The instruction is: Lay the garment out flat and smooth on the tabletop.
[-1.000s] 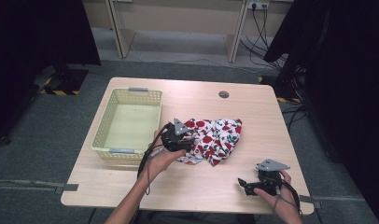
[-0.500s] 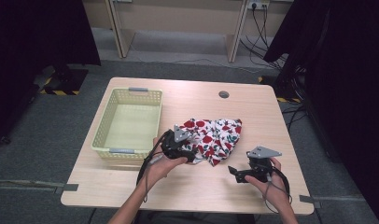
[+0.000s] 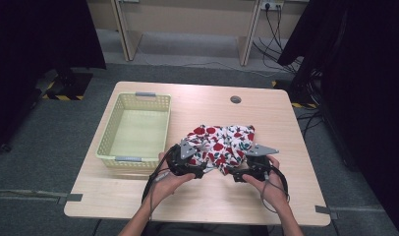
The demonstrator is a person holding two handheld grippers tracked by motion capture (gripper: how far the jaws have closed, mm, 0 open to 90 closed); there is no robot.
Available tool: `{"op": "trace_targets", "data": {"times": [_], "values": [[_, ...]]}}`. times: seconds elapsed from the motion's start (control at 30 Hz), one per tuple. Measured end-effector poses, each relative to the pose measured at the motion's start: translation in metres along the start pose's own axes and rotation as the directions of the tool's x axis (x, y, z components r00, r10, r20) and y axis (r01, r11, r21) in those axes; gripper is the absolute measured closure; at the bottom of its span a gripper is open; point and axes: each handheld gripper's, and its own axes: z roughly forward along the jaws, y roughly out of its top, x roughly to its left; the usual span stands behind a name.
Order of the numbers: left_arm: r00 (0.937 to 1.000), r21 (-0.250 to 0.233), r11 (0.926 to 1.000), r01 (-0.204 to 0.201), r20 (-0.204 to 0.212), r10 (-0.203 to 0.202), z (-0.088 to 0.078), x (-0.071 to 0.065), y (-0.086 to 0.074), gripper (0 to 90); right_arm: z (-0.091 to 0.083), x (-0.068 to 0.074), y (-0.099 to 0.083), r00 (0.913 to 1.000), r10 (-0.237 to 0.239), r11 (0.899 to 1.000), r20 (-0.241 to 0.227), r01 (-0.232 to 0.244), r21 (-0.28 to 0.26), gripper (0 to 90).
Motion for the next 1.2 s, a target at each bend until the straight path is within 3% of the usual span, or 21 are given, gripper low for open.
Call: {"op": "trace_targets", "data": {"times": [0.2,0.23,0.27,0.4,0.43,0.53,0.73,0.8,0.9,0.93,1.13,1.2], "values": [[1.0000,0.003,1.0000,-0.006,0.005,0.006,0.001,-0.002,-0.002,17.9,0.015,0.000,0.002,0.9999,-0.007,0.999,0.014,0.006,0.032,22.9],[1.0000,0.003,1.0000,-0.002,0.007,0.002,0.002,-0.002,-0.002,17.9,0.020,-0.003,0.001,0.9996,-0.018,0.999,0.021,0.017,0.046,33.6],[1.0000,0.003,1.0000,-0.001,0.008,0.001,0.002,-0.003,-0.002,17.9,0.020,-0.003,0.001,0.9996,-0.018,0.999,0.021,0.017,0.046,33.6],[0.9999,0.003,1.0000,-0.008,0.008,0.008,0.005,-0.004,-0.003,18.1,0.022,-0.008,-0.001,0.9995,-0.008,0.999,0.030,0.007,0.031,54.6],[0.9999,0.001,0.9999,-0.012,0.005,0.012,0.007,-0.005,-0.003,19.0,0.020,-0.010,-0.002,0.9998,-0.004,1.000,0.019,0.004,0.023,63.3],[0.9998,0.004,0.9999,-0.015,0.012,0.015,0.013,-0.007,-0.003,19.2,0.016,-0.012,-0.004,0.9995,-0.016,1.000,0.027,0.016,0.014,73.0],[0.9994,0.018,0.9993,-0.031,0.015,0.031,0.022,-0.010,-0.004,19.7,0.002,-0.020,-0.008,0.9972,-0.051,0.999,0.055,0.052,-0.014,81.8],[0.9993,0.018,0.9992,-0.035,0.013,0.034,0.025,-0.010,-0.004,20.3,-0.011,-0.026,-0.015,0.9948,-0.061,0.998,0.081,0.063,-0.017,82.8],[0.9992,0.024,0.9991,-0.034,0.020,0.033,0.026,-0.012,-0.004,20.7,-0.020,-0.030,-0.020,0.9953,-0.044,0.998,0.087,0.047,-0.031,82.9],[0.9988,0.030,0.9986,-0.044,0.025,0.043,0.026,-0.013,-0.005,20.6,-0.030,-0.033,-0.024,0.9966,-0.029,0.998,0.077,0.033,-0.055,82.9],[0.9983,0.058,0.9967,-0.057,0.011,0.057,0.024,-0.015,-0.007,19.6,-0.053,-0.028,-0.020,0.9945,-0.057,0.994,0.088,0.065,-0.091,82.9],[0.9991,0.071,0.9966,-0.042,-0.001,0.042,0.022,-0.012,-0.008,19.2,-0.059,-0.026,-0.019,0.9934,-0.069,0.993,0.092,0.077,-0.089,82.8]]}}
